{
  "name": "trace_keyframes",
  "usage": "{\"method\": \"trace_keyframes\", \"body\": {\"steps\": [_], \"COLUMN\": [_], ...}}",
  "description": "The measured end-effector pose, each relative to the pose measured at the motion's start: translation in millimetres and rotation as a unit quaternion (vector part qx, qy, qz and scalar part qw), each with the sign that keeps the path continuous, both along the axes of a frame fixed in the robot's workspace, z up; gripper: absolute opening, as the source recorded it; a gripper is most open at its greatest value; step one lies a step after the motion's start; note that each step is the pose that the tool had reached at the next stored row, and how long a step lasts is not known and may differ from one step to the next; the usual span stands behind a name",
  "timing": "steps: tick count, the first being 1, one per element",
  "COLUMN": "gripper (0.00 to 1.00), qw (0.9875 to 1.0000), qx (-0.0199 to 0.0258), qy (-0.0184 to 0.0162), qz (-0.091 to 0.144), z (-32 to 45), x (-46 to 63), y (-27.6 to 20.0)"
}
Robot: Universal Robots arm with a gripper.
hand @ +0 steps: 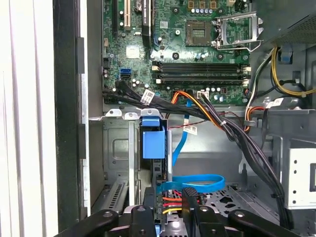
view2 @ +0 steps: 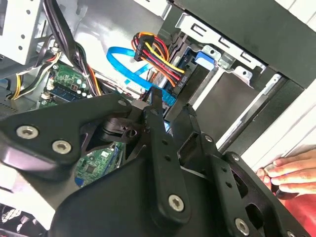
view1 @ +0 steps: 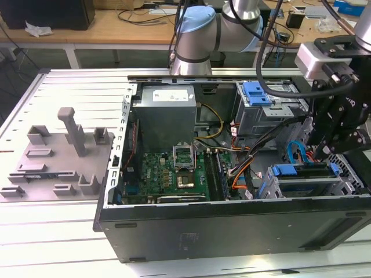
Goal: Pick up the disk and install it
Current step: 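Insert the second disk wire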
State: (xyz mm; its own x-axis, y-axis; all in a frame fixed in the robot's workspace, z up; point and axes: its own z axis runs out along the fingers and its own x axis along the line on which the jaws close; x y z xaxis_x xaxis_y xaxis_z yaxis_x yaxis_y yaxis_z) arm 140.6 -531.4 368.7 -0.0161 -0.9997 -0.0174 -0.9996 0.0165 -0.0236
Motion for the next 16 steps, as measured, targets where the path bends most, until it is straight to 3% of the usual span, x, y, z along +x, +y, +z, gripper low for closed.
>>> {"method": "trace_keyframes", "body": {"steps": [2, 3, 6, 8, 12, 16], "gripper": [0.36, 0.28, 0.22, 0.11, 0.11, 0.11], "qw": [1.0, 1.0, 1.0, 1.0, 0.9999, 0.9998], "qx": [-0.0002, -0.0003, -0.0004, -0.0004, -0.0004, -0.0004], "qy": [-0.0017, -0.0024, -0.0041, -0.0068, -0.0139, -0.0174], "qz": [0.0, 0.0, 0.0, 0.0, 0.0, 0.0], "z": [1.8, 2.6, 3.2, 3.2, 3.2, 3.2], "x": [-1.1, -1.3, -1.6, -3.0, -11.2, -21.9], "y": [2.8, 4.6, 7.7, 10.0, 11.4, 11.4]}}
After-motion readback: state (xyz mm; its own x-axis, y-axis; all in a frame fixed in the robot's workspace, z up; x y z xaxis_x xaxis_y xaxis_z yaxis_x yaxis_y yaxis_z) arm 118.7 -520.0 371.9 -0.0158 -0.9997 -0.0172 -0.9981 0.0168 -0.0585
